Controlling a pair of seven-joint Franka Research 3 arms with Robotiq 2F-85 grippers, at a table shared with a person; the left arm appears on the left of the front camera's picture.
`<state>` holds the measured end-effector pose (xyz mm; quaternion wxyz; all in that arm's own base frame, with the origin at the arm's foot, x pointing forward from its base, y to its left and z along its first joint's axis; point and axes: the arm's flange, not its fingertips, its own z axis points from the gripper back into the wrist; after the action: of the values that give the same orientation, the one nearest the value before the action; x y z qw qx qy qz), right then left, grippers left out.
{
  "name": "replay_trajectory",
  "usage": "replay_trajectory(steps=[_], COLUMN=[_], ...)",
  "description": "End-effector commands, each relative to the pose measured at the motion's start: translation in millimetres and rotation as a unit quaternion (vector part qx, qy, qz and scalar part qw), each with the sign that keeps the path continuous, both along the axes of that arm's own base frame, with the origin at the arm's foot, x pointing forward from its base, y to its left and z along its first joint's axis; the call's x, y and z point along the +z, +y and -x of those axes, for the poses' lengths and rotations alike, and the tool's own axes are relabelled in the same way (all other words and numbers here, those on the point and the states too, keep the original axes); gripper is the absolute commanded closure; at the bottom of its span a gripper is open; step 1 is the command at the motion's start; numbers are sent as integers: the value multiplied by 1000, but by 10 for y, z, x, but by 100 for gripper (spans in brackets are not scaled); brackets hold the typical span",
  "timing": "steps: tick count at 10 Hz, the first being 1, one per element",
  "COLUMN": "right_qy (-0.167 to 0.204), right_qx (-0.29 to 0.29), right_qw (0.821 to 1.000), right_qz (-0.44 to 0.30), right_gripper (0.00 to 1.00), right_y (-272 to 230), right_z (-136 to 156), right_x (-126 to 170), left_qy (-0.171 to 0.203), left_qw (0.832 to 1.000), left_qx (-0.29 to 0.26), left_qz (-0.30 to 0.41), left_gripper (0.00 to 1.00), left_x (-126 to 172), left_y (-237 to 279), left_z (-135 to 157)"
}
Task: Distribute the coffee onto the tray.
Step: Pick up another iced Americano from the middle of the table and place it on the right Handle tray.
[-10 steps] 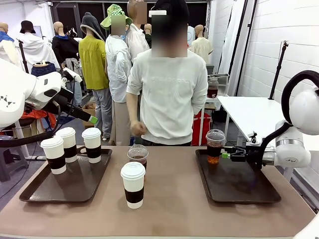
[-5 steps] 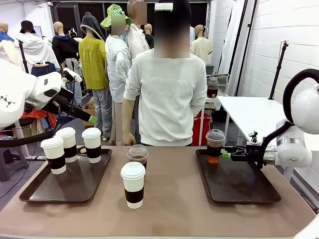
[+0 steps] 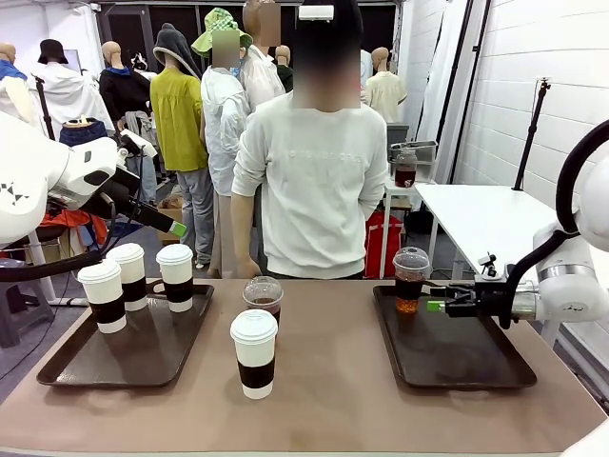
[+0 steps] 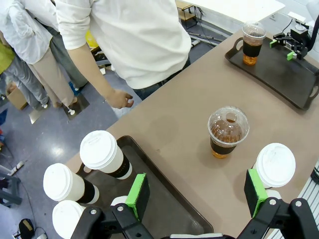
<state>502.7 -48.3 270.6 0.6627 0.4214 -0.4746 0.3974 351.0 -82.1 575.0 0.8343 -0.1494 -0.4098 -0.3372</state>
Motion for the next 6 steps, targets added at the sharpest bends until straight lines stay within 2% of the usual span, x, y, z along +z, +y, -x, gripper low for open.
replay_trajectory(steps=[1, 6], right_qy=[-6, -21], right_qx=[28, 91], right_qw=[1000, 996], right_qz=[7, 12], right_gripper=[0, 0], right_y=[84, 447], right_z=[196, 273], right_x=[64, 61], left_qy=[3, 3], left_qw=[1000, 1000], left_qx=[-6, -6], left_qz=[8, 8], left_gripper=[0, 0], left_x=[-4, -4], left_y=[5, 5], left_z=[-3, -3])
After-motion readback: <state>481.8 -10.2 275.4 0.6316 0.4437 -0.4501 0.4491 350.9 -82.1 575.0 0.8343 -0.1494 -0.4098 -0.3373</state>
